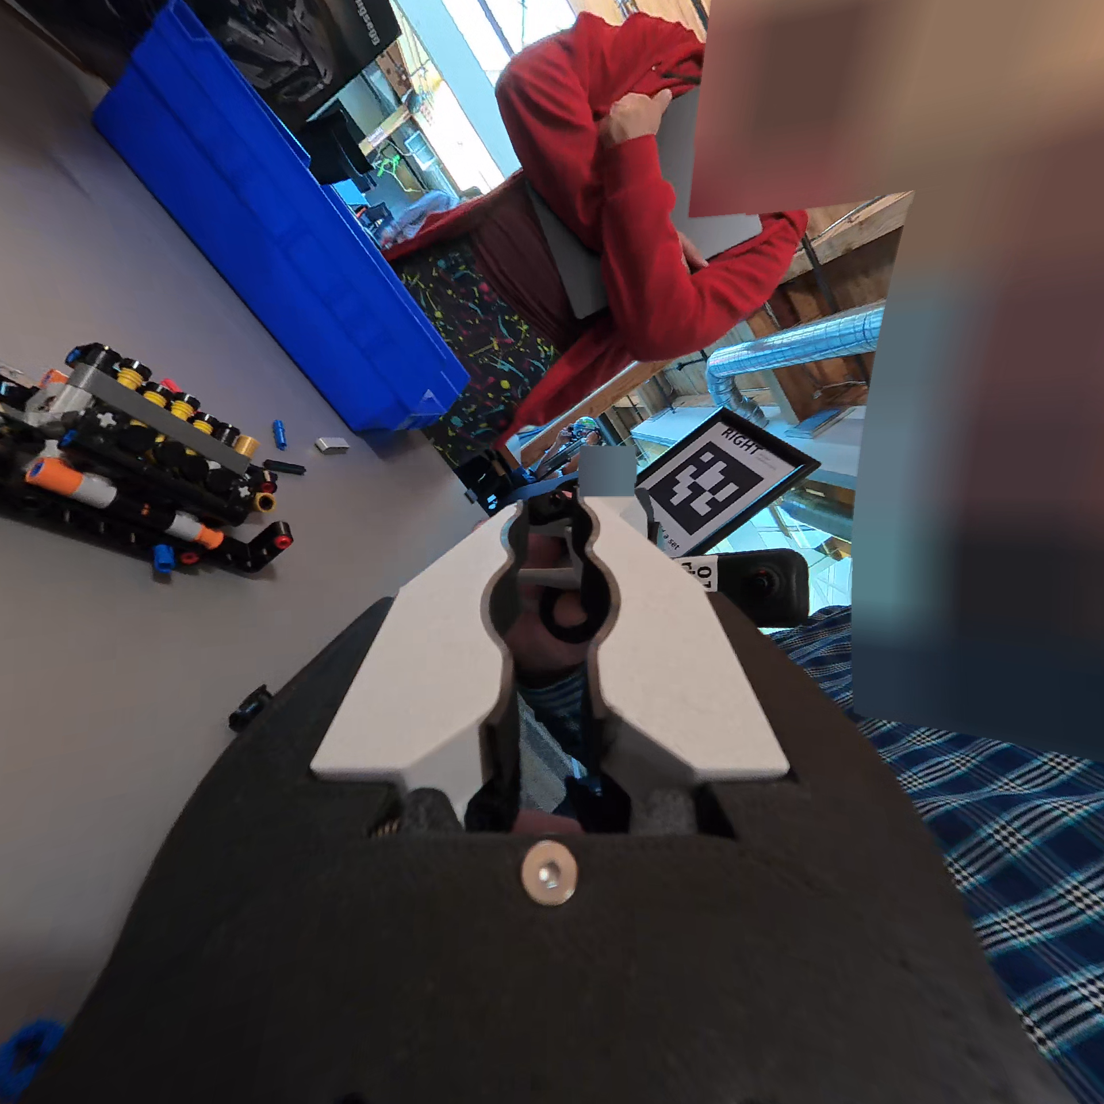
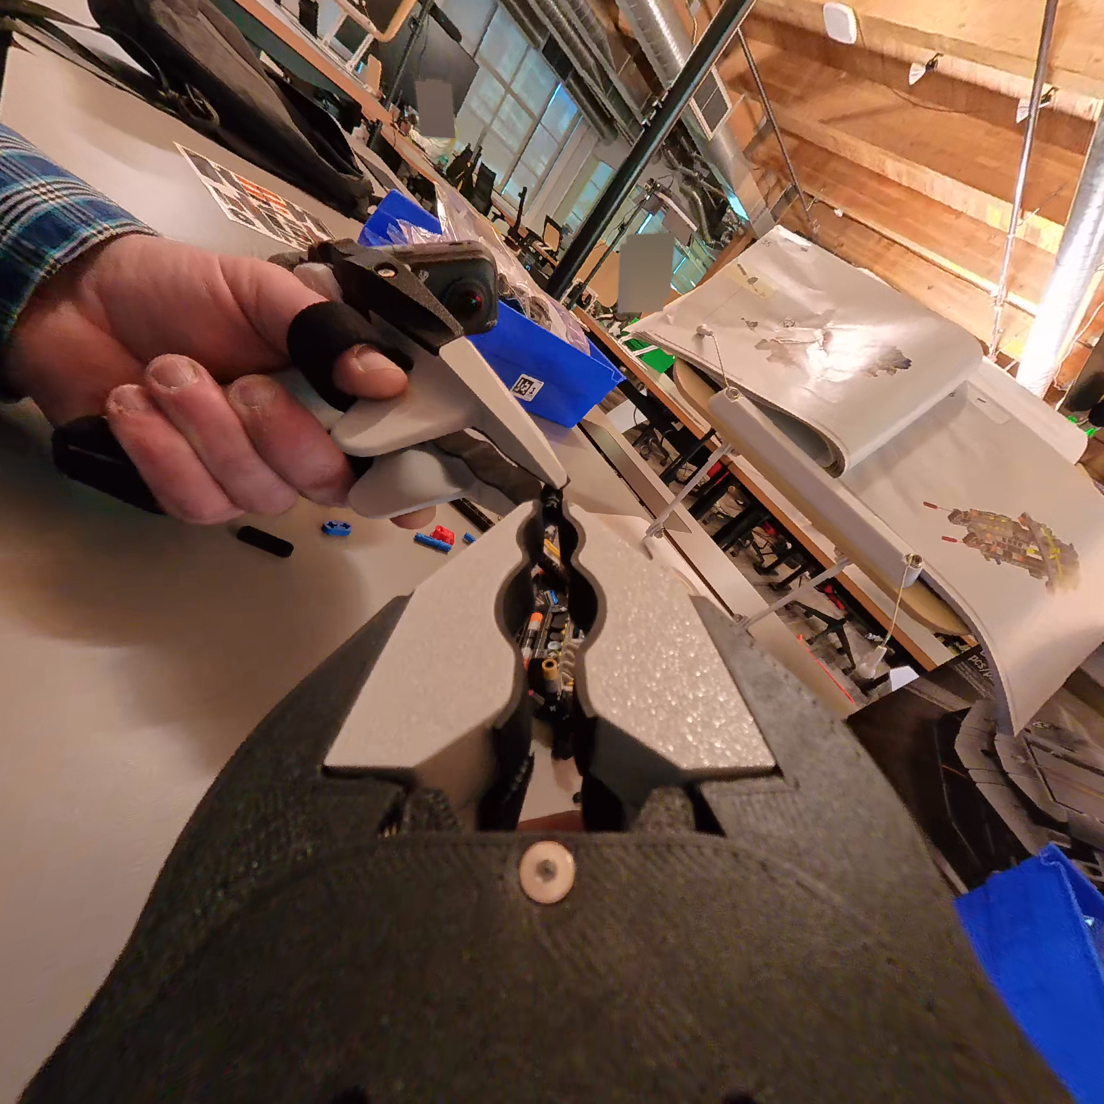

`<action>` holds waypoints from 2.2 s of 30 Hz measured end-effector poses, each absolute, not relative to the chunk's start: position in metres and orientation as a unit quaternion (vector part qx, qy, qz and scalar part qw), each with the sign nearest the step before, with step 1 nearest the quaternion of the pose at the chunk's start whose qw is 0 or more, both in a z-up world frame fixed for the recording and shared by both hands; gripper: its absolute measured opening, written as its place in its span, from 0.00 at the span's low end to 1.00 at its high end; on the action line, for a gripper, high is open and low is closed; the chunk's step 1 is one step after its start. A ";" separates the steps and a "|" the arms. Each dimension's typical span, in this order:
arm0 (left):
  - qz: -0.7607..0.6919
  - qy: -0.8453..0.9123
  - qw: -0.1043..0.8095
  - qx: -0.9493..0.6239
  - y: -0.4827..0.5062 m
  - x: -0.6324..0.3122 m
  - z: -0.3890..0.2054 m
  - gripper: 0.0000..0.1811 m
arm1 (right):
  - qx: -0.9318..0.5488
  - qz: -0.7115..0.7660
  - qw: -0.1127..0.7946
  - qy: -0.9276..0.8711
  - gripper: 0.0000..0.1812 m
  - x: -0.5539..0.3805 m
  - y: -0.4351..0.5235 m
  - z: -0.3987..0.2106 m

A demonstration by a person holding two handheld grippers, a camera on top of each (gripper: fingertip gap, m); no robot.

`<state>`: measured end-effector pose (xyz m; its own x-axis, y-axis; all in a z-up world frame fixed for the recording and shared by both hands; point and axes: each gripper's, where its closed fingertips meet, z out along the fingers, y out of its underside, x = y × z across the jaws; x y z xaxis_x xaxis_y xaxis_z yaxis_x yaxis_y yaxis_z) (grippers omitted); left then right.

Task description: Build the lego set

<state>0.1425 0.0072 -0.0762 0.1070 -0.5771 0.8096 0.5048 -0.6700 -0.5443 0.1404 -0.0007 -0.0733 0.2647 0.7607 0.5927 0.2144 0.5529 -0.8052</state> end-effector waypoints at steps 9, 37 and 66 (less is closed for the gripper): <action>-0.649 0.045 0.416 -0.635 0.011 0.139 -0.080 0.07 | -0.438 0.216 0.661 -0.570 0.02 0.139 0.003 -0.078; -0.581 0.059 0.468 -0.663 0.016 0.150 -0.078 0.07 | -0.465 0.242 0.652 -0.548 0.01 0.150 0.010 -0.078; -0.673 0.013 0.416 -0.611 0.010 0.157 -0.070 0.07 | -0.442 0.278 0.666 -0.532 0.01 0.153 0.005 -0.071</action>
<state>0.1567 0.0102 -0.0705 0.0927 -0.5762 0.8120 0.5448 -0.6533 -0.5257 0.1534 0.0050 -0.0711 0.2790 0.8411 0.4634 0.1004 0.4544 -0.8851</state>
